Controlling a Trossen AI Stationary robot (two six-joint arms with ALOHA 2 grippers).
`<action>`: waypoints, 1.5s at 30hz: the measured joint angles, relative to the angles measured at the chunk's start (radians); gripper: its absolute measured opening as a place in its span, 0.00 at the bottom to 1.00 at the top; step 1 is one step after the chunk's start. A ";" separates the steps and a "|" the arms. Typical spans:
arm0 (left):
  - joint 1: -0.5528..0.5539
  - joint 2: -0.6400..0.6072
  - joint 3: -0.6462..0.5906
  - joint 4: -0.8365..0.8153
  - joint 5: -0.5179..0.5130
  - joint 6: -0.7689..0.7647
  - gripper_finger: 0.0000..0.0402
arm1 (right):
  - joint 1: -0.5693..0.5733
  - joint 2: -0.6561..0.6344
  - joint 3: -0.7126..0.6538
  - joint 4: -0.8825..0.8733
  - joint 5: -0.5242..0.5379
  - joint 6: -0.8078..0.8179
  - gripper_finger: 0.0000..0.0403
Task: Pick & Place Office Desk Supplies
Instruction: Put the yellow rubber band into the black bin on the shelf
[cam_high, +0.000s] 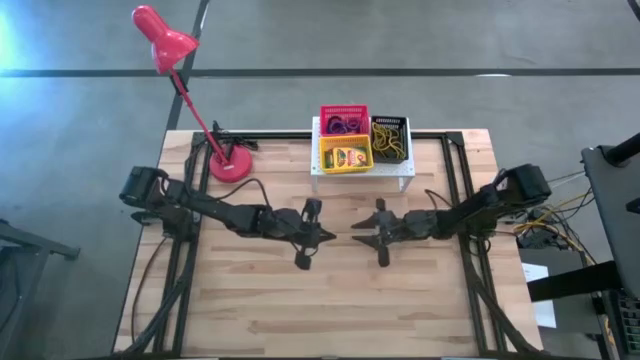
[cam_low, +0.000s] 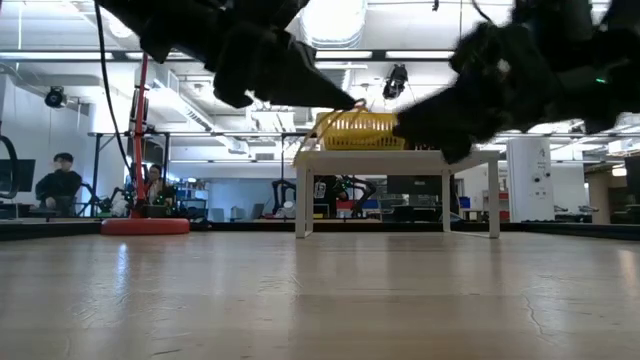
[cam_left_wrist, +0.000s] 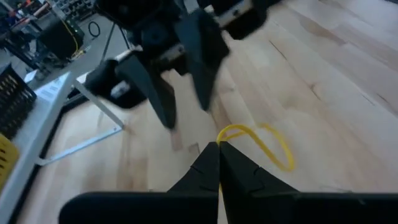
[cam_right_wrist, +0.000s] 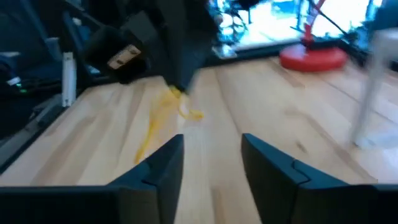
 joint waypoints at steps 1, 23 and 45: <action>0.001 0.000 0.013 -0.019 0.000 0.016 0.01 | 0.000 0.022 0.030 0.004 -0.014 -0.015 0.39; 0.006 -0.003 0.051 -0.063 0.000 0.078 0.07 | 0.000 0.195 0.275 -0.056 -0.020 -0.188 0.23; 0.028 -0.129 -0.020 -0.214 -0.084 -0.087 0.35 | -0.033 -0.131 0.270 -0.824 -0.022 -0.023 0.07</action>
